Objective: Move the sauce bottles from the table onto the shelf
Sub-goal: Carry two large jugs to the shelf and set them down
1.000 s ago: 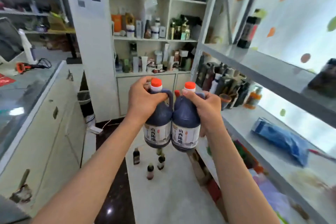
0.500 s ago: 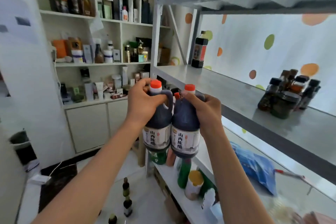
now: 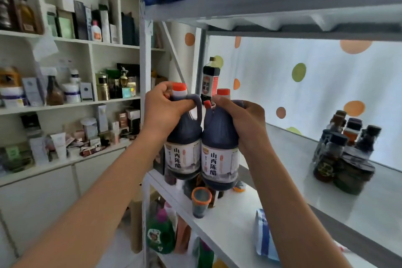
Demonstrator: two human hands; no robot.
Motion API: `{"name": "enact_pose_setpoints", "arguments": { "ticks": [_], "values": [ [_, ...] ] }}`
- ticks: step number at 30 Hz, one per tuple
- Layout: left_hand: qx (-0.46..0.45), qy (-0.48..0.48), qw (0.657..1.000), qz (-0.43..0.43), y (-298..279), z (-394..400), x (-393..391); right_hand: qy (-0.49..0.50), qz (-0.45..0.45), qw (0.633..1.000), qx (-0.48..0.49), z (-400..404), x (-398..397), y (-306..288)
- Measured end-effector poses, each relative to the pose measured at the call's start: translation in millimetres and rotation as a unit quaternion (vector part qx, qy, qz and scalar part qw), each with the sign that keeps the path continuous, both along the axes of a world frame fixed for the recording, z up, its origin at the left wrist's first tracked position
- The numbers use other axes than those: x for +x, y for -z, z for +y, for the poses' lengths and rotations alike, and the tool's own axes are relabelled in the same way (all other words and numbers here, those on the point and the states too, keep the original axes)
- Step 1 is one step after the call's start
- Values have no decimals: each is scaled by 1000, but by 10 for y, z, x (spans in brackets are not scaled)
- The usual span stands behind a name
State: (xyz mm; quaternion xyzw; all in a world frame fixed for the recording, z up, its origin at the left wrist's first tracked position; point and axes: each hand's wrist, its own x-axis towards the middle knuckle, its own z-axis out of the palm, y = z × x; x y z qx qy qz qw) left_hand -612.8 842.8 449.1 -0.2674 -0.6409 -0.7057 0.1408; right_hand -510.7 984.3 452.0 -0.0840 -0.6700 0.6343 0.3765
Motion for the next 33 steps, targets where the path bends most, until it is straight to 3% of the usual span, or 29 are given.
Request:
{"name": "enact_pose_setpoints", "arguments": {
  "ticks": [9, 15, 28, 33],
  "values": [
    [-33, 51, 998, 14, -243, 772, -1335, 88, 18, 996, -19, 525, -1091, -179],
    [-64, 84, 994, -34, -145, 1314, -1850, 158, 23, 986, -42, 828, -1568, -67],
    [-44, 11, 999, 27, 198, 1704, -1851, 218, 38, 974, 54, 1216, -1694, 258],
    [6, 97, 994, -44, 582, 1619, -1707, 111, -12, 994, 19, 1241, -1547, 473]
  ]
}}
